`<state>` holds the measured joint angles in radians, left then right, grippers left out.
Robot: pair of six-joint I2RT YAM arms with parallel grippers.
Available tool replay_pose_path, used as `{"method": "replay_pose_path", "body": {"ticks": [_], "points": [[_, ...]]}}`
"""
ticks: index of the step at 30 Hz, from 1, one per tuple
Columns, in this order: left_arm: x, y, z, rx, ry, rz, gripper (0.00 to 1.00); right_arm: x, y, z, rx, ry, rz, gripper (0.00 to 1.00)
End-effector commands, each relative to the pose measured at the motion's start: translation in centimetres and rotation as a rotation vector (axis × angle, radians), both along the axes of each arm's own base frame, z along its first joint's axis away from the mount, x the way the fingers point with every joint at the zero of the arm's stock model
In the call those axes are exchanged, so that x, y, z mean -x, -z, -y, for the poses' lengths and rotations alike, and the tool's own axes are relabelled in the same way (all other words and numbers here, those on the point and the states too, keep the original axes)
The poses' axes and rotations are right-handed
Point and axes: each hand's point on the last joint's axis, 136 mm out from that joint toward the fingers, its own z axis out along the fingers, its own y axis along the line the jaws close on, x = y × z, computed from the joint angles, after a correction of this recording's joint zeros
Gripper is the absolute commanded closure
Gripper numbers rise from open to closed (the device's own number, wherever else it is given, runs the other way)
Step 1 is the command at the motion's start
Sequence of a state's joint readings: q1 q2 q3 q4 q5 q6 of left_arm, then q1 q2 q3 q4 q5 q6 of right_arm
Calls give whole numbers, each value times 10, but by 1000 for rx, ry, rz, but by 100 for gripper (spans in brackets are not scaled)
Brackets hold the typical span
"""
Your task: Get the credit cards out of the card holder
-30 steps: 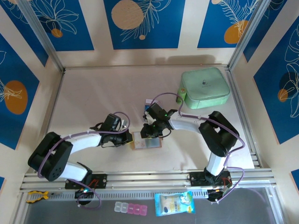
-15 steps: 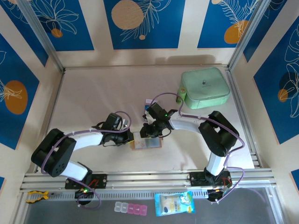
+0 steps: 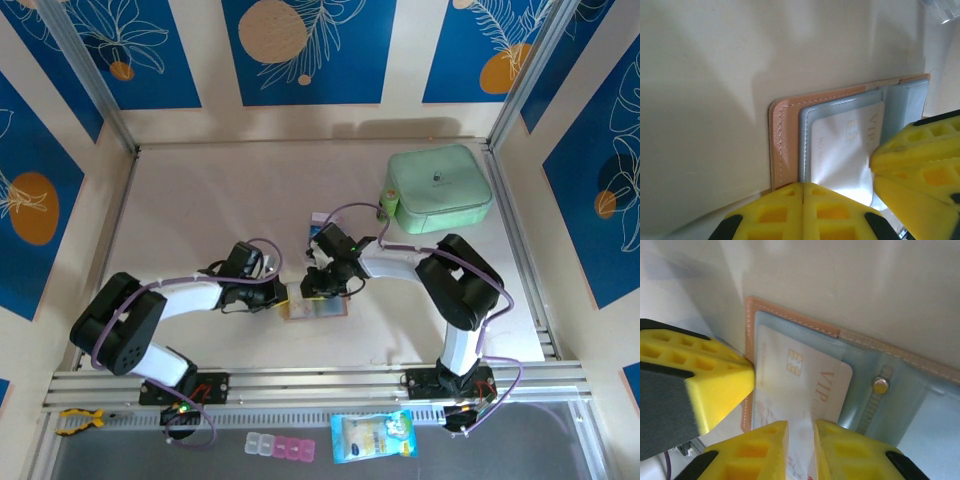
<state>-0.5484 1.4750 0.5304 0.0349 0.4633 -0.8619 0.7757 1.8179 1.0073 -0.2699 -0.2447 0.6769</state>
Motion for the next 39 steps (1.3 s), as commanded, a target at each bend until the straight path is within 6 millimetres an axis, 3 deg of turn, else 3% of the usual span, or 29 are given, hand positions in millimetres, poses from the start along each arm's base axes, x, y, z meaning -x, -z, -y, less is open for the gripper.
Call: {"method": "replay_pose_path", "body": {"ticks": [1,9,19,27,34,39], "points": [[1,2,1,-23,17,-15,100,7,8,0,4,-6,-40,79],[8,9,-11,-79,18,-11,100,7,14,19,106,36,-18,76],[16,16,-22,-146,52,-22,100,12,17,18,151,-3,-3,75],[10,2,-31,-191,46,23,100,13,2,21,167,-7,38,75],[-3,-36,-8,-68,51,73,100,15,-20,13,97,16,41,74],[-1,-40,17,9,82,51,100,17,-26,7,51,35,15,72]]}}
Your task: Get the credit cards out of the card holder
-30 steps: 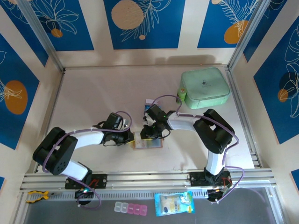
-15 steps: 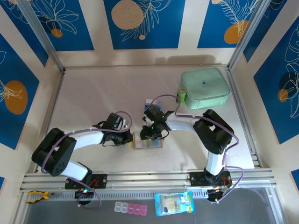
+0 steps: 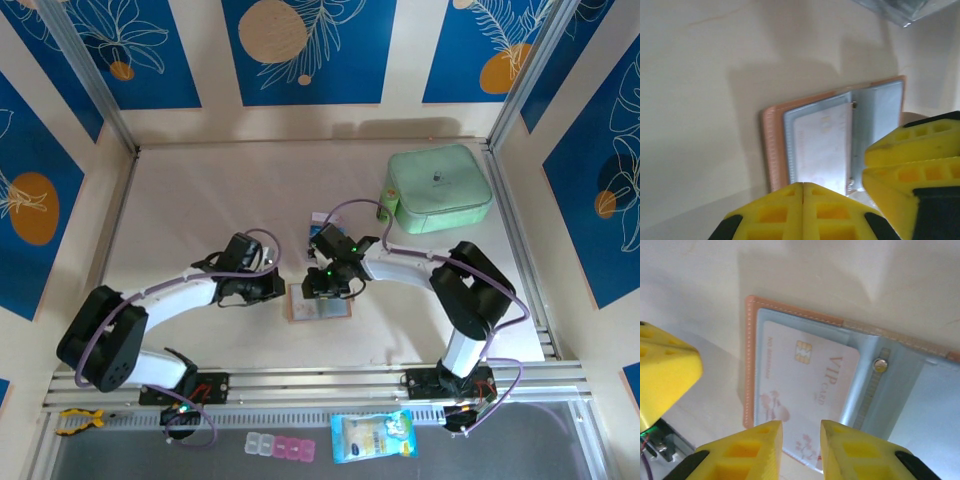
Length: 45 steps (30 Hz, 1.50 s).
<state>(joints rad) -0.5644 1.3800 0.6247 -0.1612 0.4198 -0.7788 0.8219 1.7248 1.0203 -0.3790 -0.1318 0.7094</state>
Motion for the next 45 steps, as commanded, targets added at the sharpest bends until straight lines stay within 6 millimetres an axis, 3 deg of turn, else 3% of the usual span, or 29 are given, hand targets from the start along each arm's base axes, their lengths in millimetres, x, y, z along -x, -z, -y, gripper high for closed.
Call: {"method": "replay_pose_path", "body": {"ticks": [1,8,16,29,45], "points": [[3,-5,18,41,31,-25,100,9,-5,-1,-26,17,-42,72],[11,12,24,19,49,-64,100,11,0,1,-16,33,-64,65],[14,27,12,-59,39,-77,100,11,2,6,5,40,-60,65],[18,43,11,-73,41,-117,100,11,4,3,-20,40,-81,65],[20,47,7,-105,47,-127,100,10,24,8,0,51,-119,68]]}}
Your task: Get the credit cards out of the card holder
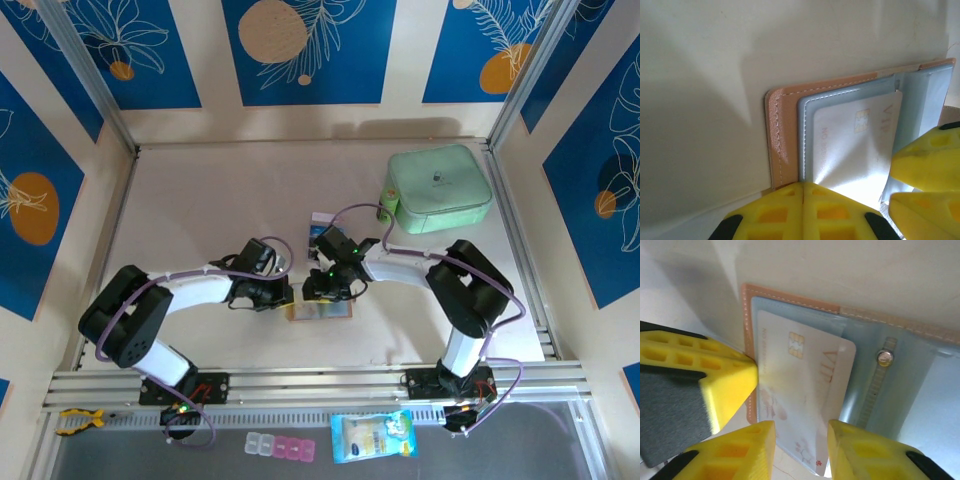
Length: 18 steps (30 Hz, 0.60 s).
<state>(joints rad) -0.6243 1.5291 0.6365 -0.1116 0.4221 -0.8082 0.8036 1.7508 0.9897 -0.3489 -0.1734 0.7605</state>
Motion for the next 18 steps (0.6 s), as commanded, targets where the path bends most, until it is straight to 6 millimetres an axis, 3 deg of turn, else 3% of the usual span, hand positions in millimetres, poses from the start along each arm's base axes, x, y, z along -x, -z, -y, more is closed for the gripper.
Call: {"method": "replay_pose_path", "body": {"ticks": [1,12,18], "points": [[8,13,-8,-60,12,-34,100,7,10,1,-9,-1,-48,69],[9,15,-8,-65,15,-40,100,7,7,-11,-96,-13,-66,76],[9,16,-10,-73,16,-41,100,8,21,8,23,9,-80,72]]}}
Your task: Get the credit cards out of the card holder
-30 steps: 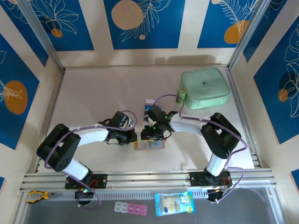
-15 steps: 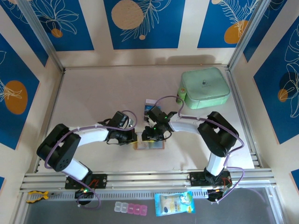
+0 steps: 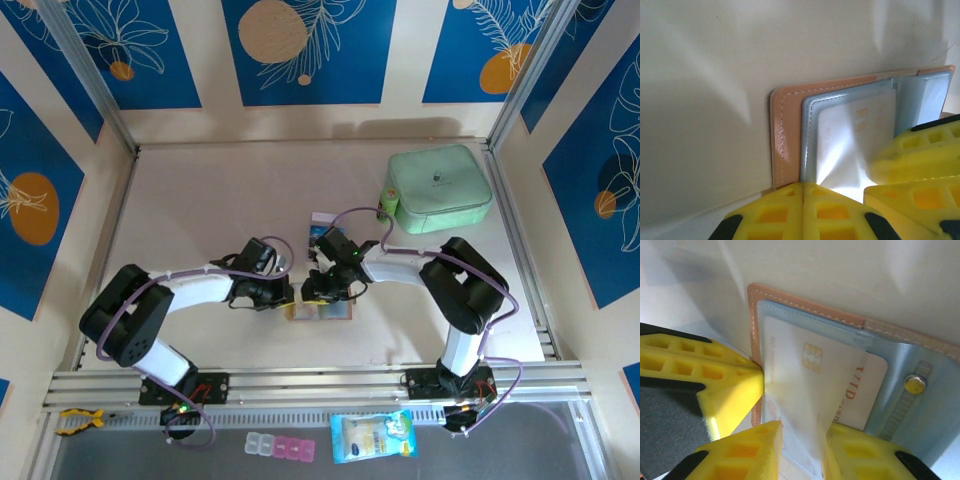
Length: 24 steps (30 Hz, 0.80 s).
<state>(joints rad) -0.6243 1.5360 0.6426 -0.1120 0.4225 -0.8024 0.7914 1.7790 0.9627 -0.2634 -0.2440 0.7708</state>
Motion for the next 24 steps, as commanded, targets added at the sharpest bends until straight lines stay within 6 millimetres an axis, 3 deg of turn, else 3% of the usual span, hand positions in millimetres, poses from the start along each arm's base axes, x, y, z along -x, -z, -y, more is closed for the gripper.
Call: {"method": "replay_pose_path", "body": {"ticks": [1,5,14,24], "points": [[11,16,-11,-74,11,-42,100,7,16,21,118,14,-42,72],[12,17,-12,-77,12,-45,100,5,18,32,185,13,-25,72],[9,14,-13,-86,13,-34,100,1,0,25,153,-11,11,71],[0,-16,-4,-36,19,23,100,0,-23,24,87,-1,36,71]]}}
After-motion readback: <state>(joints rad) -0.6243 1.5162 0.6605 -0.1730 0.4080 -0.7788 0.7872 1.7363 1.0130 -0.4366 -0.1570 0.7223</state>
